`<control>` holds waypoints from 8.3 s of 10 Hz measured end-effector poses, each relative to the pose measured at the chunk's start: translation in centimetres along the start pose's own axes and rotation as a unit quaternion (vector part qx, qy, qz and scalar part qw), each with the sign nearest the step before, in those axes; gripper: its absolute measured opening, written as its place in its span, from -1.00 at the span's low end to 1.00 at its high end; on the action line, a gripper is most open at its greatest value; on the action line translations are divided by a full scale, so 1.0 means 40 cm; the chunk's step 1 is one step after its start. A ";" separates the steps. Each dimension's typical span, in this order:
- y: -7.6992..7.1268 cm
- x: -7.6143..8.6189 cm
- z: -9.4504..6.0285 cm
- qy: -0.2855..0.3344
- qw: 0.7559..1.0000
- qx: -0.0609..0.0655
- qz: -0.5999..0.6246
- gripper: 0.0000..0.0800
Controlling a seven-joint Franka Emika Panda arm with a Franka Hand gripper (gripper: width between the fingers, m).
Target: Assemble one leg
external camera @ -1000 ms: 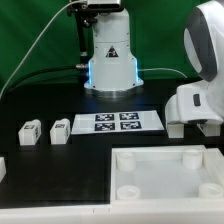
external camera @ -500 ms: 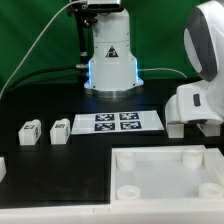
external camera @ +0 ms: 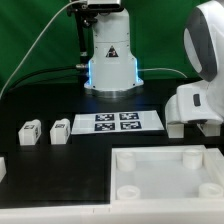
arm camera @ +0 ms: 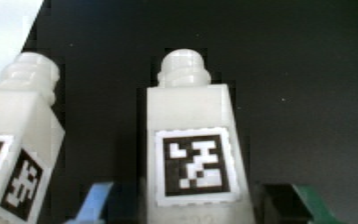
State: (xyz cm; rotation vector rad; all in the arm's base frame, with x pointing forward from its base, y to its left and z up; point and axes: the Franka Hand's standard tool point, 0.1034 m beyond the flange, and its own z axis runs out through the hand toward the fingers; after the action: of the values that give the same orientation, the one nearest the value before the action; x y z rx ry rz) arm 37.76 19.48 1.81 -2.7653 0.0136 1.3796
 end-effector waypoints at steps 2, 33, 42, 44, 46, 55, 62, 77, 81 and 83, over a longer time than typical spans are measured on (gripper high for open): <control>0.017 -0.021 -0.059 0.018 1.000 0.000 -0.013 -0.27; 0.178 0.153 -0.616 0.676 0.733 0.034 -0.067 -0.27; 0.184 0.191 -0.575 0.676 0.733 0.036 -0.063 -0.27; 0.184 0.191 -0.575 0.676 0.733 0.036 -0.063 0.12; 0.184 0.191 -0.575 0.676 0.733 0.036 -0.063 0.43; 0.183 0.196 -0.569 0.663 0.745 0.038 -0.060 0.62; 0.183 0.215 -0.617 0.604 0.794 0.044 -0.046 0.62; 0.191 0.245 -0.609 0.485 0.872 0.055 -0.042 0.62; 0.180 0.230 -0.598 0.440 0.894 0.081 0.003 0.62; 0.181 0.233 -0.598 0.443 0.893 0.076 -0.006 0.37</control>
Offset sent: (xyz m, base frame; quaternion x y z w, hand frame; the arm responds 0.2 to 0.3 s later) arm 0.0419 -0.0440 0.0754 -0.0177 0.2169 -0.0706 0.9735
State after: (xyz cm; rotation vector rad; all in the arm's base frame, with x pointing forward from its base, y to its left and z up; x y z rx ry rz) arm 62.22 11.19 8.42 -2.9548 0.1296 0.0040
